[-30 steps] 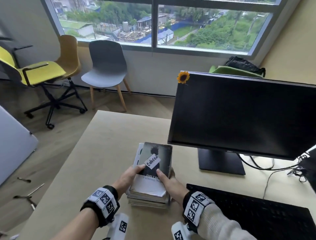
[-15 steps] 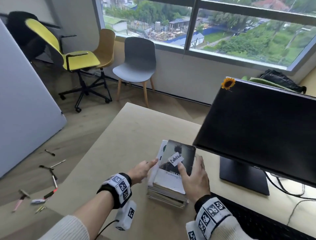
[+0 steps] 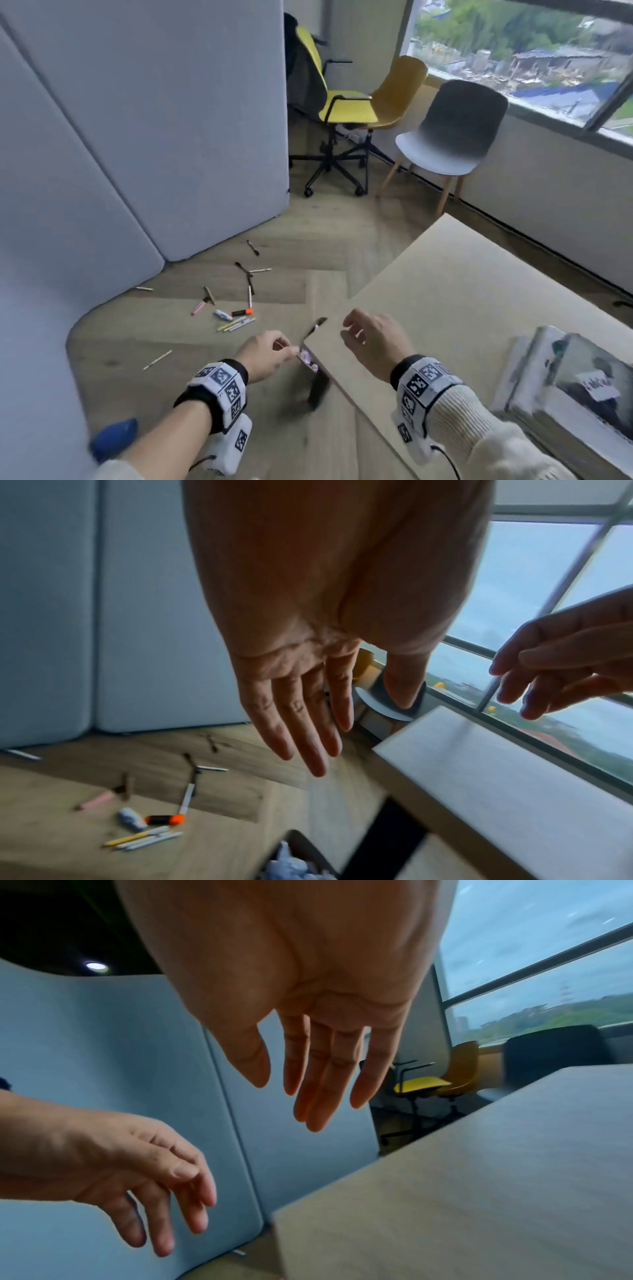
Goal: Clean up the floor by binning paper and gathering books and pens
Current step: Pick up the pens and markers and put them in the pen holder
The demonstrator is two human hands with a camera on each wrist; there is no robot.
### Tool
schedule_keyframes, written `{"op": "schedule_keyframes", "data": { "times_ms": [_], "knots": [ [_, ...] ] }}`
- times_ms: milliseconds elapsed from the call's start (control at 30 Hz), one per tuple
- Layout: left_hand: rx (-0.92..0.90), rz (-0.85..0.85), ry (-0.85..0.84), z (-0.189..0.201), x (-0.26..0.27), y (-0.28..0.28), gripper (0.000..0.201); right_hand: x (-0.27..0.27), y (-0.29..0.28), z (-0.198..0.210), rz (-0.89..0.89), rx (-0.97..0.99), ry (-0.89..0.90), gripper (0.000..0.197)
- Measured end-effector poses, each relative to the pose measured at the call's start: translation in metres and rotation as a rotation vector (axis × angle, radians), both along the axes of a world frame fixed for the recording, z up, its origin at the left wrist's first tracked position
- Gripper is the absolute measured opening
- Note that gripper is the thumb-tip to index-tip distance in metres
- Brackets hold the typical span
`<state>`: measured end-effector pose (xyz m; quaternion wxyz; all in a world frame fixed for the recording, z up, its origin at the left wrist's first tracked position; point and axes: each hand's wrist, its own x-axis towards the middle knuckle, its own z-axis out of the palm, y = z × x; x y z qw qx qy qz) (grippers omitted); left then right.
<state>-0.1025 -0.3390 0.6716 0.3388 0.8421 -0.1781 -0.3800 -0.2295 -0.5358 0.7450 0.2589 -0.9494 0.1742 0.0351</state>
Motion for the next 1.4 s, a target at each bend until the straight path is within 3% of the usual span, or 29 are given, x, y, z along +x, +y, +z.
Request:
{"op": "schedule_keyframes", "data": {
  "times_ms": [133,233,400,567,733,867,1000,1100,1167,1300,1400],
  "knots": [
    [0.107,0.164,-0.04,-0.018,0.048,0.085,0.025,0.081,0.062,-0.021,0.131,-0.012,0.095,0.02],
    [0.256,0.177,-0.09,-0.034,0.077,0.128,0.02,0.132,0.095,-0.047,0.196,0.001,0.191,0.022],
    [0.39,0.234,-0.058,-0.082,0.127,0.17,0.026,0.214,0.128,-0.115,0.249,-0.018,0.424,0.027],
    [0.456,0.337,0.03,-0.156,0.187,0.202,0.021,0.298,0.135,-0.213,0.29,-0.017,0.612,0.025],
    [0.462,0.471,0.05,-0.283,0.241,0.226,0.017,0.38,0.141,-0.345,0.332,-0.057,0.681,0.024],
    [0.472,0.525,0.09,-0.409,0.265,0.248,0.017,0.424,0.156,-0.472,0.404,-0.111,0.694,0.024],
    [0.483,0.545,0.078,-0.548,0.292,0.279,0.019,0.458,0.172,-0.615,0.597,-0.273,0.678,0.031],
    [0.548,0.538,-0.01,-0.633,0.321,0.306,0.011,0.483,0.173,-0.699,0.71,-0.421,0.637,0.037],
    [0.602,0.536,-0.127,-0.686,0.341,0.324,0.027,0.499,0.169,-0.744,0.72,-0.537,0.588,0.041],
    [0.639,0.551,-0.425,-0.747,0.381,0.344,0.065,0.519,0.16,-0.796,0.642,-0.731,0.517,0.041],
    [0.747,0.494,-0.474,-0.767,0.404,0.344,0.06,0.521,0.156,-0.814,0.655,-0.721,0.498,0.034]
  ]
}}
